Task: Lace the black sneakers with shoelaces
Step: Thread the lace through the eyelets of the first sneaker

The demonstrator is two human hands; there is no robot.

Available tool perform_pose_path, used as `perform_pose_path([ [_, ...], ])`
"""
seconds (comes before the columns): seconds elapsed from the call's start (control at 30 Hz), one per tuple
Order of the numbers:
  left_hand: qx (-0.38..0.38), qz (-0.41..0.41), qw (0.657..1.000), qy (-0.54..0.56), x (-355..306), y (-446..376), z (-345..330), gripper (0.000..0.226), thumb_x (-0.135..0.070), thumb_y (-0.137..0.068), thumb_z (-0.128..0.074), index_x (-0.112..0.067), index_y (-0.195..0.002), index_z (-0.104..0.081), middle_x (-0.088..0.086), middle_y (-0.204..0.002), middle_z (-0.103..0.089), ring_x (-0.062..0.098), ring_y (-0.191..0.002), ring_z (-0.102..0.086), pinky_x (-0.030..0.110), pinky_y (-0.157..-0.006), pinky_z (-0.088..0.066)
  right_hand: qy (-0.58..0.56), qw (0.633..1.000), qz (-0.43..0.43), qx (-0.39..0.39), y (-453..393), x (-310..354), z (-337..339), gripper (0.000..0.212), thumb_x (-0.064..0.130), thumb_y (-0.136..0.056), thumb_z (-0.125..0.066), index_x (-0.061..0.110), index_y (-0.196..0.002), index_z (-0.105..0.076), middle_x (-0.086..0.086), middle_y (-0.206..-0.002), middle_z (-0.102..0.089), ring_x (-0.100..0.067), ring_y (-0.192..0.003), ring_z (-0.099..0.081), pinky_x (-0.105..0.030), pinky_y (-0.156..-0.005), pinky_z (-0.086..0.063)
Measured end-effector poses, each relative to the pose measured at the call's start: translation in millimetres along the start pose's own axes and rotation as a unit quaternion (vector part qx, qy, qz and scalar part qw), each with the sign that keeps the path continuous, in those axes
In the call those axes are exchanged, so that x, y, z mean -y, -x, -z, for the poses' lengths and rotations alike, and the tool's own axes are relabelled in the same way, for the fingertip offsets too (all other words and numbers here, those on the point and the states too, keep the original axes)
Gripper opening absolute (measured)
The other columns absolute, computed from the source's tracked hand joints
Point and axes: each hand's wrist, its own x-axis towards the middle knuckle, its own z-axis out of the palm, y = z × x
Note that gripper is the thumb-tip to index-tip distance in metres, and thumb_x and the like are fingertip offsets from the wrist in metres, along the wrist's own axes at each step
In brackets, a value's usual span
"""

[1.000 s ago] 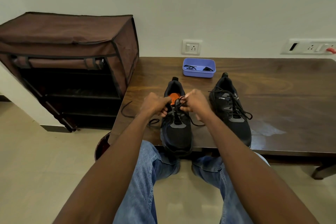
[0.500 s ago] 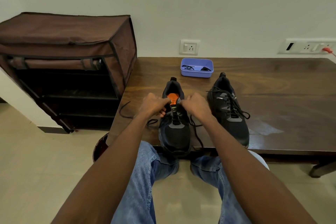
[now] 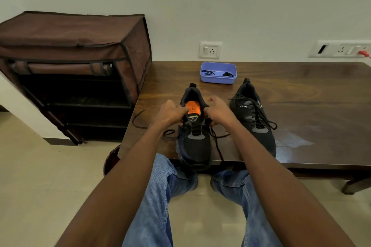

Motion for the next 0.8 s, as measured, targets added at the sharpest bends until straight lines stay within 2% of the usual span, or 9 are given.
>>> perform_pose_path([
  [0.13, 0.004, 0.003, 1.000, 0.001, 2.3, -4.3, 0.9, 0.018, -0.015, -0.089, -0.064, -0.006, -0.072, -0.064, 0.008, -0.064, -0.067, 0.013, -0.055, -0.066, 0.030, -0.062, -0.057, -0.071, 0.997, -0.006, 0.030, 2.9, 0.0, 6.8, 0.060, -0.001, -0.090, -0.049, 0.026, -0.144, -0.045, -0.013, -0.110, -0.065, -0.033, -0.095, -0.069, -0.050, -0.083, -0.060],
  [0.23, 0.010, -0.006, 1.000, -0.004, 4.5, -4.5, 0.3, 0.020, -0.017, -0.091, -0.065, -0.010, -0.072, -0.062, 0.008, -0.070, -0.067, 0.014, -0.063, -0.066, 0.031, -0.068, -0.058, -0.100, 0.992, -0.002, 0.073, 2.2, -3.3, 8.2, 0.030, 0.001, -0.095, -0.049, 0.015, -0.116, -0.065, -0.013, -0.105, -0.065, -0.028, -0.092, -0.066, -0.046, -0.087, -0.058],
  [0.3, 0.002, -0.031, 0.999, -0.026, 4.6, -2.2, -1.2, 0.016, -0.019, -0.090, -0.067, -0.013, -0.075, -0.063, 0.005, -0.073, -0.067, 0.011, -0.065, -0.064, 0.025, -0.061, -0.054, -0.092, 0.992, 0.007, 0.083, 1.9, -5.4, 8.3, 0.018, 0.002, -0.096, -0.052, 0.011, -0.101, -0.067, -0.013, -0.101, -0.065, -0.023, -0.090, -0.064, -0.041, -0.084, -0.057],
  [0.37, -0.014, -0.080, 0.995, -0.054, 2.9, -0.9, -2.5, 0.010, -0.017, -0.087, -0.070, -0.014, -0.096, -0.068, 0.002, -0.088, -0.069, 0.008, -0.075, -0.063, 0.020, -0.062, -0.046, -0.094, 0.992, 0.014, 0.085, 0.4, -6.7, 7.8, 0.017, -0.001, -0.094, -0.055, 0.009, -0.102, -0.067, -0.012, -0.100, -0.065, -0.022, -0.092, -0.063, -0.036, -0.080, -0.057],
  [0.43, -0.007, -0.123, 0.989, -0.084, 3.3, -3.5, -4.6, 0.044, -0.017, -0.086, -0.072, -0.013, -0.128, -0.063, 0.006, -0.115, -0.069, 0.009, -0.087, -0.065, 0.016, -0.068, -0.050, -0.084, 0.993, 0.017, 0.086, -0.8, -6.8, 7.4, 0.017, -0.002, -0.094, -0.057, 0.009, -0.102, -0.068, -0.012, -0.099, -0.065, -0.021, -0.093, -0.062, -0.036, -0.080, -0.057],
  [0.47, 0.002, -0.125, 0.988, -0.089, 2.2, -2.6, -5.1, 0.050, -0.017, -0.087, -0.073, -0.012, -0.135, -0.059, 0.008, -0.119, -0.068, 0.007, -0.083, -0.064, 0.010, -0.063, -0.050, -0.075, 0.993, 0.018, 0.086, -2.1, -6.7, 6.9, 0.017, -0.001, -0.094, -0.057, 0.011, -0.099, -0.068, -0.011, -0.098, -0.065, -0.021, -0.092, -0.062, -0.036, -0.079, -0.057],
  [0.57, -0.022, -0.106, 0.991, -0.081, 1.5, -0.4, -6.1, 0.042, -0.022, -0.087, -0.076, -0.010, -0.125, -0.061, 0.000, -0.101, -0.066, 0.002, -0.071, -0.058, 0.012, -0.050, -0.043, -0.017, 0.997, 0.038, 0.071, -7.1, -7.6, 2.3, 0.023, 0.003, -0.094, -0.058, 0.018, -0.081, -0.069, -0.008, -0.093, -0.066, -0.021, -0.089, -0.061, -0.038, -0.078, -0.057],
  [0.73, -0.050, -0.018, 0.997, -0.058, 4.0, -5.7, -0.9, 0.016, -0.024, -0.083, -0.070, -0.010, -0.080, -0.062, 0.004, -0.076, -0.069, 0.016, -0.069, -0.066, 0.034, -0.065, -0.055, 0.093, 0.993, 0.067, 0.036, -2.1, -2.4, -4.6, 0.031, 0.007, -0.090, -0.051, 0.024, -0.072, -0.069, 0.003, -0.087, -0.068, -0.019, -0.089, -0.063, -0.045, -0.091, -0.054],
  [0.8, -0.035, -0.006, 0.999, -0.025, 3.8, -7.0, 0.4, 0.017, -0.018, -0.087, -0.066, -0.005, -0.077, -0.066, 0.007, -0.071, -0.071, 0.015, -0.062, -0.071, 0.034, -0.067, -0.062, 0.117, 0.990, 0.074, 0.030, 1.4, -0.3, -9.2, 0.029, 0.007, -0.091, -0.048, 0.024, -0.080, -0.070, 0.001, -0.097, -0.069, -0.020, -0.094, -0.062, -0.043, -0.092, -0.053],
])
